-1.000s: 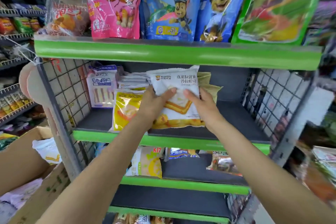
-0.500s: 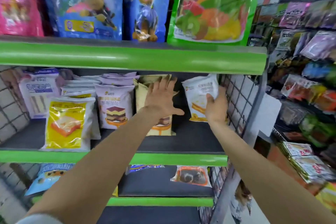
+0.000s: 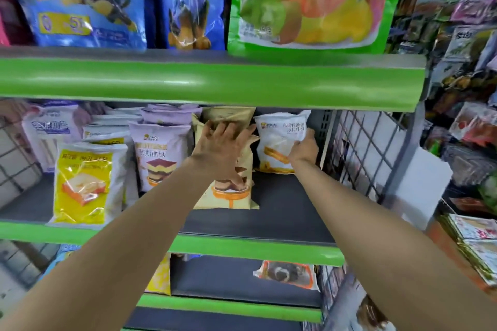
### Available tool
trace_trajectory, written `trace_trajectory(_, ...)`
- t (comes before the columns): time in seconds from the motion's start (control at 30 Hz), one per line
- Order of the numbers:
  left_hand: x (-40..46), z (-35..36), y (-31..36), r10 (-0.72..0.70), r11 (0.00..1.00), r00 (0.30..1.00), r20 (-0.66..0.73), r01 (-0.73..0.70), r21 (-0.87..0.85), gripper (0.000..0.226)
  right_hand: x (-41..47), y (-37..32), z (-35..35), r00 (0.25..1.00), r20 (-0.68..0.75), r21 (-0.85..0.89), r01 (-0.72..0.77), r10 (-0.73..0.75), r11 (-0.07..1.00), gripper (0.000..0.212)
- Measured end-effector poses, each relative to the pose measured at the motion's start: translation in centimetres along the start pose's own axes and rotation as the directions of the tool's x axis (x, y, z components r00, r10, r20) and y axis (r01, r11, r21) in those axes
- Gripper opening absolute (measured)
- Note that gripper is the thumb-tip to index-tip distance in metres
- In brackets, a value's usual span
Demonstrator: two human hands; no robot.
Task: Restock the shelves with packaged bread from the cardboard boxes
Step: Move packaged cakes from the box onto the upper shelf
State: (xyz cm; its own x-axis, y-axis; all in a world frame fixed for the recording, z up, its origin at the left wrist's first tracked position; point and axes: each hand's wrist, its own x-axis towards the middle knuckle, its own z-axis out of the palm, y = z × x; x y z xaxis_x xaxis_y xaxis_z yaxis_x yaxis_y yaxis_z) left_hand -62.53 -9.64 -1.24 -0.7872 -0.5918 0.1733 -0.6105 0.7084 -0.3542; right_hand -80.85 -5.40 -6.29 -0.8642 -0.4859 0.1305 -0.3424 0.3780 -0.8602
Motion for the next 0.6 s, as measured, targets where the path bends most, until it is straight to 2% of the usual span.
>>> trace_trajectory(0.1,0.0,0.2,0.1,-0.006,1.0,1.0,-0.013,0.006,0.011,0.128,0.2,-0.3,0.4,0.997,-0.037,-0.018,0.069,-0.07,0.997,0.062)
trace_trajectory(0.17,-0.1,0.1,0.2,-0.012,1.0,1.0,-0.018,0.012,0.02,0.126,0.0,-0.2,0.9,0.986,-0.069,-0.098,0.145,-0.152,0.985,0.079)
trace_trajectory(0.23,-0.4,0.0,0.2,-0.019,1.0,1.0,-0.016,0.019,0.015,0.121,-0.7,-0.5,1.1,0.976,-0.094,-0.195,0.176,-0.197,0.965,0.086)
trace_trajectory(0.33,-1.1,-0.1,0.0,-0.041,0.998,0.997,-0.069,0.037,-0.058,0.11,-2.6,-2.1,0.6,0.949,-0.044,-0.21,0.297,-0.313,0.931,0.071)
trace_trajectory(0.47,-3.0,-0.7,-1.6,-0.15,0.963,0.976,-0.16,0.108,-0.245,0.079,-6.6,-5.7,-0.7,0.828,0.034,-0.118,0.559,-0.56,0.82,0.038)
trace_trajectory(0.53,-4.4,-1.0,-3.0,-0.218,0.938,0.961,-0.168,0.159,-0.308,0.063,-9.3,-7.6,-1.2,0.772,0.033,-0.145,0.632,-0.635,0.761,0.036)
trace_trajectory(0.6,-6.2,-1.4,-4.7,-0.282,0.911,0.943,-0.175,0.206,-0.356,0.049,-11.8,-9.4,-1.3,0.755,0.035,-0.143,0.653,-0.655,0.744,0.036)
